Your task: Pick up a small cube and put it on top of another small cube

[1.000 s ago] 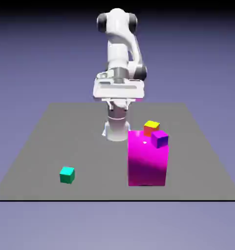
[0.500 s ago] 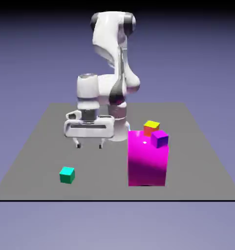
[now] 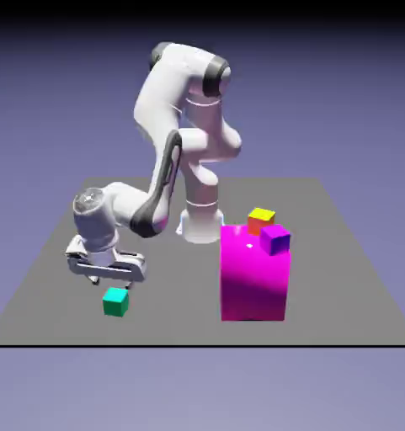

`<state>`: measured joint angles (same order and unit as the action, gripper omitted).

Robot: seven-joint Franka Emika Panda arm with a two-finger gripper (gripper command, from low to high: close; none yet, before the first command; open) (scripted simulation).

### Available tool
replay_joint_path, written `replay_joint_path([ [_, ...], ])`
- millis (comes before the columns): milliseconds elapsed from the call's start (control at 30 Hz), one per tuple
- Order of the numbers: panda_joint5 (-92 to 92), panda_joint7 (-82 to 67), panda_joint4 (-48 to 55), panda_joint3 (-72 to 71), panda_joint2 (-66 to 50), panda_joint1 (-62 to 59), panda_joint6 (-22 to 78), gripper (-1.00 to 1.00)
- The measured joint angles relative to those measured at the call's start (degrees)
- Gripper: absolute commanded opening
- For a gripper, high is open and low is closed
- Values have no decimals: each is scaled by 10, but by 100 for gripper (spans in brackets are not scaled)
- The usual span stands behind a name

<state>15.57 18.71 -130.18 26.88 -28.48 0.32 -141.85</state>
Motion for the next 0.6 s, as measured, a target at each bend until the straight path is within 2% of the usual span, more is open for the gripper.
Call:
replay_joint_path([
  [33, 14, -9, -1, -13, -21, -10, -21, 0],
  [67, 16, -11, -1, -14, -23, -11, -23, -100],
  [133, 16, -11, -1, -14, -23, -11, -23, -100],
  [267, -39, 26, 3, 37, 60, 28, 59, -100],
  [333, -41, 27, 3, 38, 62, 30, 62, -100],
  [600, -167, -155, 28, -97, 228, 189, 201, -100],
])
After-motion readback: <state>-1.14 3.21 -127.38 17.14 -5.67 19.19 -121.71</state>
